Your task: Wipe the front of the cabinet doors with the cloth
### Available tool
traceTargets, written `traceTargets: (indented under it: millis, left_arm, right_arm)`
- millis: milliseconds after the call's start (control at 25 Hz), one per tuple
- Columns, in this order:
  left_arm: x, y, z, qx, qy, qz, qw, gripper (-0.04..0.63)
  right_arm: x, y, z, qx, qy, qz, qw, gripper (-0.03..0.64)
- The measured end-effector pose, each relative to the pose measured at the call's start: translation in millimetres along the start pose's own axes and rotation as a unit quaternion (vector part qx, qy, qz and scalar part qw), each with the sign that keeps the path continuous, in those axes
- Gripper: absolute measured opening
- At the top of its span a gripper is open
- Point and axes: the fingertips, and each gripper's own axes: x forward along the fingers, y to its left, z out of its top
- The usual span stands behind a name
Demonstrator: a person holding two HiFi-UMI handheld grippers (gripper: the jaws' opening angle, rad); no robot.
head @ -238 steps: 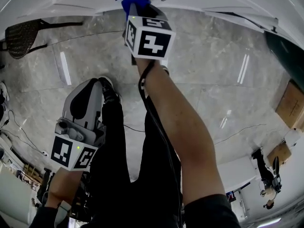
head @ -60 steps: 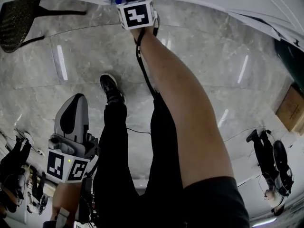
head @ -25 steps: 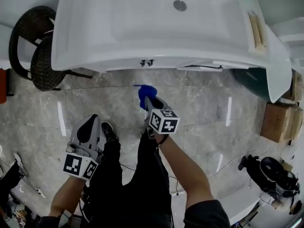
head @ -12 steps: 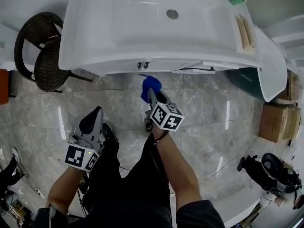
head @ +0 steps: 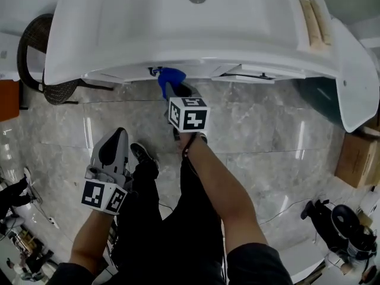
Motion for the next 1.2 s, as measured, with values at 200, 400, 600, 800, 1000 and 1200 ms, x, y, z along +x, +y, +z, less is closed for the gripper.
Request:
traceTargets:
  millis: [200,400,600,800,1000,1200]
  left_arm:
    - [11.4,-15.0,-20.7,-0.008,0.008,-0.023,0.9997,-0.002]
    - [4.5,-10.8,-41.9,-0.018,0.025,-0.054,0.9981,0.000]
    - [-0.5,-6.9,-42.3,0.015,0.039,-0.083,0.9957,-0.002]
    - [24.6,-8.6,-53.8,0.012,0.050,-0.078,0.9956,-0.002]
    - [52.0,-62.9,-71.7,0.005,0.070,-0.092,0.9933,-0.002]
    - [86.1,-128.9,-85.4,-0.022,0.082,-0.116,0.9896,-0.002]
  right_arm:
    - [37.7,-3.8,0.6,-0.022,0.026,0.005,0.999,0.057]
    - [59.5,2.9,2.7,-0.044,0.037,-0.008,0.998,0.057]
    - [64.2,3.5,4.1,-0.034,0.028,-0.010,0.999,0.057]
    - [58.7,-18.2,5.4,-0.021,0.011,-0.004,1.000,0.057]
    - [35.0,-68.5,9.6,0.000,0.012,-0.008,1.000,0.057]
    - [3.0,-132.7,16.6,-0.014,0.021,-0.022,0.999,0.057]
